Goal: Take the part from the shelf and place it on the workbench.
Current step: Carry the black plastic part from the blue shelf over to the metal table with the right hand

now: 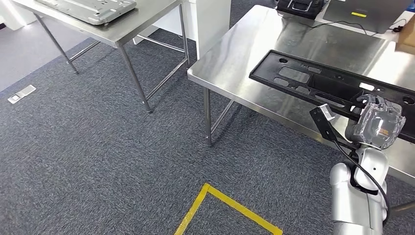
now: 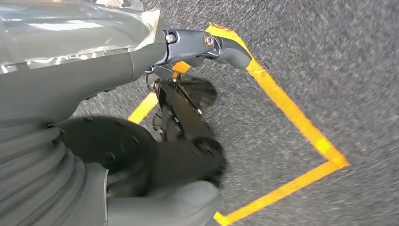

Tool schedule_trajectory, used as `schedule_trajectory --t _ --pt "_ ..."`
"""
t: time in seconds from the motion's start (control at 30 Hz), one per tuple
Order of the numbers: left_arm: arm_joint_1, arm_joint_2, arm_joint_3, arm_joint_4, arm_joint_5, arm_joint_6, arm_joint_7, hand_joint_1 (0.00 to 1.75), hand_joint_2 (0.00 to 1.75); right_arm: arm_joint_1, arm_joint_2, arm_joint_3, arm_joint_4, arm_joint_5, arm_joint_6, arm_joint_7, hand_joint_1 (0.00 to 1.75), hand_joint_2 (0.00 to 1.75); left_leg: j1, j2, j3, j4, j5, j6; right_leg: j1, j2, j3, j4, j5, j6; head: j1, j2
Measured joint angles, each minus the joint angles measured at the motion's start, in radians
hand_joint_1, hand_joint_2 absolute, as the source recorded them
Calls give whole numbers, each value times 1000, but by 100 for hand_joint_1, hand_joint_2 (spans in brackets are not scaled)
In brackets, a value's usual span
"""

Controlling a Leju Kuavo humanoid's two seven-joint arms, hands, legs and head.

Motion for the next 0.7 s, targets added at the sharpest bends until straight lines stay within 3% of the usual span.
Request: schedule_trajectory --t 0.03,0.07,0.1,0.17,0.23,0.3,0.33,0.4,0.47,0.53,0.57,0.6,0.67,0.7 --pt "1 0 -4 0 -2 -1 1 0 175 -13 -4 -9 31 5 -1 3 175 175 0 -3 -9 11 10 3 2 13 1 0 0 -1 0 0" --pt "1 1 -8 0 -5 -1 3 0 175 -25 -8 -17 59 9 -2 6 175 175 0 -7 1 -20 39 8 3 26 2 0 0 0 0 0" --pt "1 3 -11 0 -7 -2 4 0 175 -35 -12 -25 84 12 -2 8 175 175 0 -17 29 -85 79 14 3 39 3 1 1 0 0 0" --pt "2 7 -13 0 -8 -2 4 0 175 -52 -16 -35 118 15 -4 9 175 175 1 -61 88 -220 141 24 4 61 2 2 1 2 1 0" --pt "2 10 -17 0 -9 -3 5 0 175 -68 -20 -40 146 16 -7 17 175 175 -1 -85 111 -274 155 28 3 82 -6 2 5 9 1 0" --pt "0 11 -21 0 -9 -4 7 0 175 -79 -26 -42 170 16 -8 34 175 175 -5 -70 114 -282 156 31 3 99 -15 -1 11 20 0 0" --pt "-1 11 -23 0 -10 -5 8 0 175 -83 -30 -42 182 16 -8 42 175 175 -4 -60 116 -289 160 36 3 92 -20 2 10 23 0 0" --pt "-4 13 -29 -1 -12 -8 10 0 175 -98 -38 -42 212 17 -8 57 175 175 1 -36 120 -303 170 45 8 44 -50 48 -14 24 5 0" --pt "-3 15 -33 -1 -14 -10 14 0 175 -118 -40 -41 243 17 -8 67 175 175 0 -13 119 -306 171 49 10 -5 -106 159 -64 18 10 0" --pt "-2 15 -35 -1 -15 -11 17 0 175 -132 -37 -41 278 17 -9 73 175 175 -1 8 118 -306 171 49 7 -17 -157 268 -101 23 11 0" --pt "-2 15 -35 -1 -15 -11 19 0 175 -137 -36 -41 298 17 -12 75 175 175 -1 17 118 -305 170 49 6 -18 -161 284 -102 30 11 0" --pt "-3 15 -36 -1 -15 -12 20 0 175 -142 -35 -42 319 17 -17 76 175 175 -1 24 118 -305 169 48 3 -21 -145 260 -89 39 12 0" --pt "-5 15 -36 -1 -14 -17 23 0 175 -153 -34 -40 357 17 -33 77 175 175 -1 35 119 -301 167 43 -4 -33 -65 117 -41 55 12 0" --pt "-6 17 -37 -1 -13 -21 25 0 175 -158 -33 -37 374 17 -42 77 175 175 -3 39 118 -299 165 38 -4 -39 -28 52 -22 57 12 0"
